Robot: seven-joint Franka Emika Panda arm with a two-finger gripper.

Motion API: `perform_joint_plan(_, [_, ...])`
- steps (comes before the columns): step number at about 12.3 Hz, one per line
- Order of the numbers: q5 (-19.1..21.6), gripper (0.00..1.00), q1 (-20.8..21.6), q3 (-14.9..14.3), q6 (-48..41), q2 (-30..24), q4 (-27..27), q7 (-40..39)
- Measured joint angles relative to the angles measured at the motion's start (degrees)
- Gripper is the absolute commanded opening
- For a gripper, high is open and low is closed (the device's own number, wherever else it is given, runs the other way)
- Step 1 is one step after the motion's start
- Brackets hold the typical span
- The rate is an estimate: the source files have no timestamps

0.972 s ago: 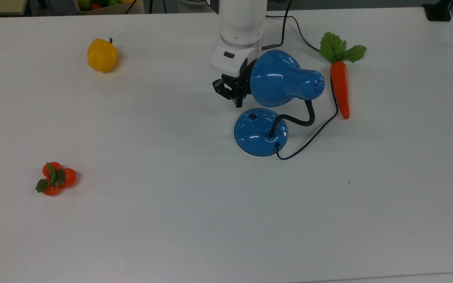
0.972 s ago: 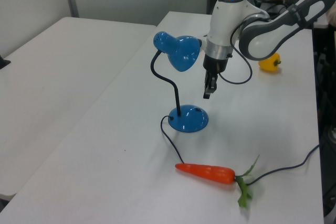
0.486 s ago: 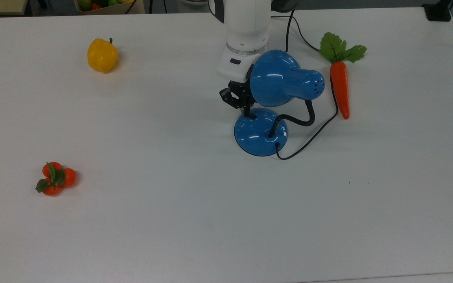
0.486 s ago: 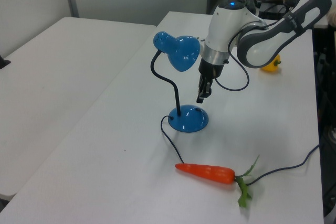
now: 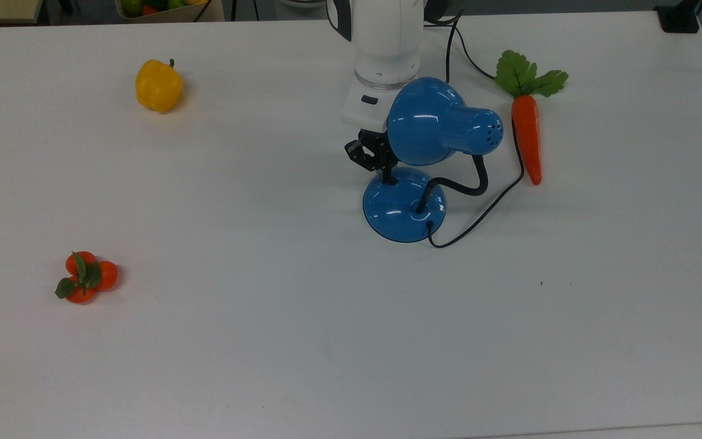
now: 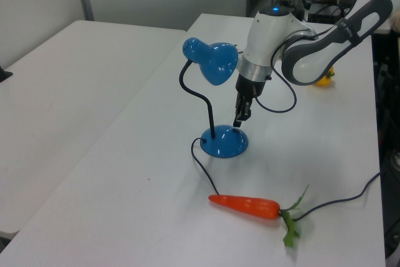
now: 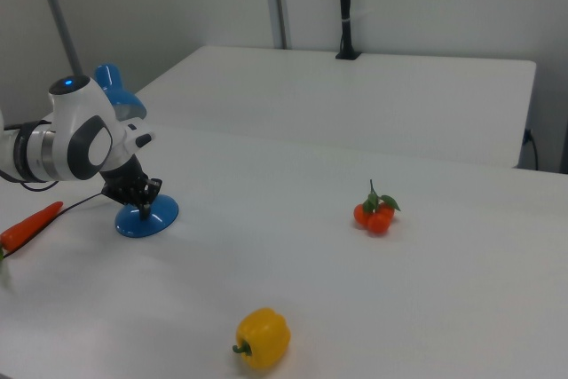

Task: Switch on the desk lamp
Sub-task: 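Press down on the lamp base switch with the gripper fingertips, then hold the gripper on the switch while the lamp lights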

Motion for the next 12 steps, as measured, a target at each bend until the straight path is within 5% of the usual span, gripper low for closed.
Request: perform_joint_plan(12, [0.0,0.00,0.0,1.4,1.8,1.3,0.8,0.0])
